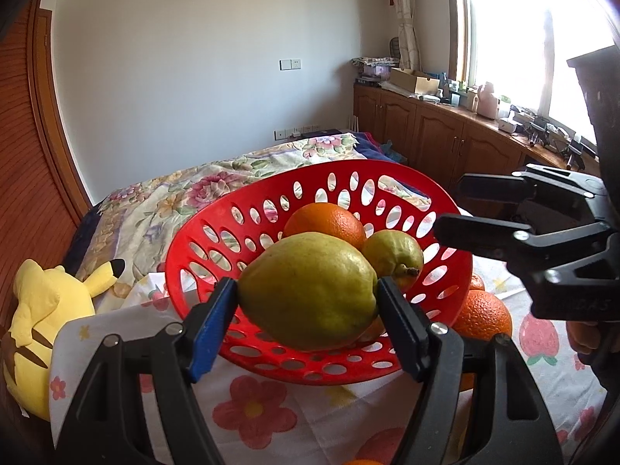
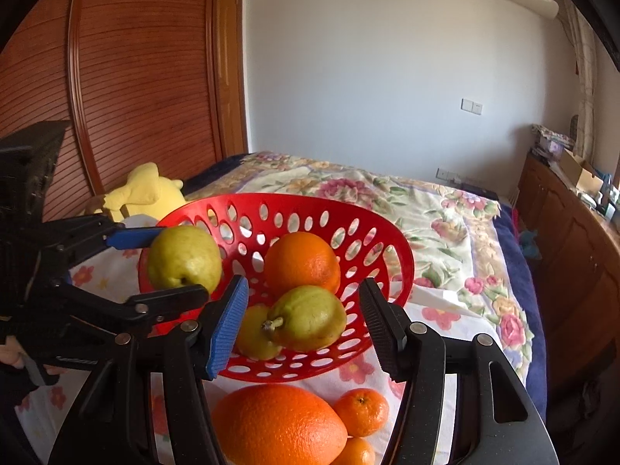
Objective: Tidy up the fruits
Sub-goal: 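Lower lemon in left tool into red basket while right tool releases pear there, then open and withdraw both tools from the red basket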
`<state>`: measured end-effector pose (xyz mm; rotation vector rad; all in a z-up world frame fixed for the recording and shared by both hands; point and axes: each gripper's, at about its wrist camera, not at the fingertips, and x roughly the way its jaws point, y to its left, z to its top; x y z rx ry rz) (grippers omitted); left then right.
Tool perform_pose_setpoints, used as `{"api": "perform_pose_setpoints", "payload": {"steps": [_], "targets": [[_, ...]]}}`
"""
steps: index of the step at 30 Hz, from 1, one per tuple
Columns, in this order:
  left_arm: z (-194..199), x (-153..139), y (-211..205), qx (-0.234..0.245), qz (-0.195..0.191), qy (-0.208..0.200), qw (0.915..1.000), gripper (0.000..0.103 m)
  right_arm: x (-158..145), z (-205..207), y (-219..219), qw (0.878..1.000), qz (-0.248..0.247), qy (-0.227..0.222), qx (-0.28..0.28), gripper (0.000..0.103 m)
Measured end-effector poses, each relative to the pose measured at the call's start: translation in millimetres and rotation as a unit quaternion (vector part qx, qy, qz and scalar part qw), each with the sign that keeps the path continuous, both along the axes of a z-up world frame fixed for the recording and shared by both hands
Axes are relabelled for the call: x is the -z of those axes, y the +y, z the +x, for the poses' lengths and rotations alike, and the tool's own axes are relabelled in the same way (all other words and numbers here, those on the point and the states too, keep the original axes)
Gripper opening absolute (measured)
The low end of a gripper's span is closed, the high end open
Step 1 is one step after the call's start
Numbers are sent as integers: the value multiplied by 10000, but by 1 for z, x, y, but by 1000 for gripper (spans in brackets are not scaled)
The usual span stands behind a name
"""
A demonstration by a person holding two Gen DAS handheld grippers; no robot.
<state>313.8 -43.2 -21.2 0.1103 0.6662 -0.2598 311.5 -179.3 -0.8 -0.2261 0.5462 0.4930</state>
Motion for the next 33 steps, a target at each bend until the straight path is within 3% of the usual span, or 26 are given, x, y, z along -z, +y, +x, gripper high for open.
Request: {"api": "perform_pose_setpoints", "payload": {"steps": [10,18,25,33], "targets": [[7,11,-7,-4,141,289,9995,74,2,-12,-7,9999,-3,-71,82,61],[-4,-9,-11,-21,79,24,10000,75,0,-23,-18,9998,61,-52,198,63],[-32,-18,-8,15,-26,-123,9999,77,2,-48,-23,9995,136,-34,278,64],[-80,-7,-1,-28,-84,-169,9998,80,7,-84,-31,9984,254,58,494,64]]}}
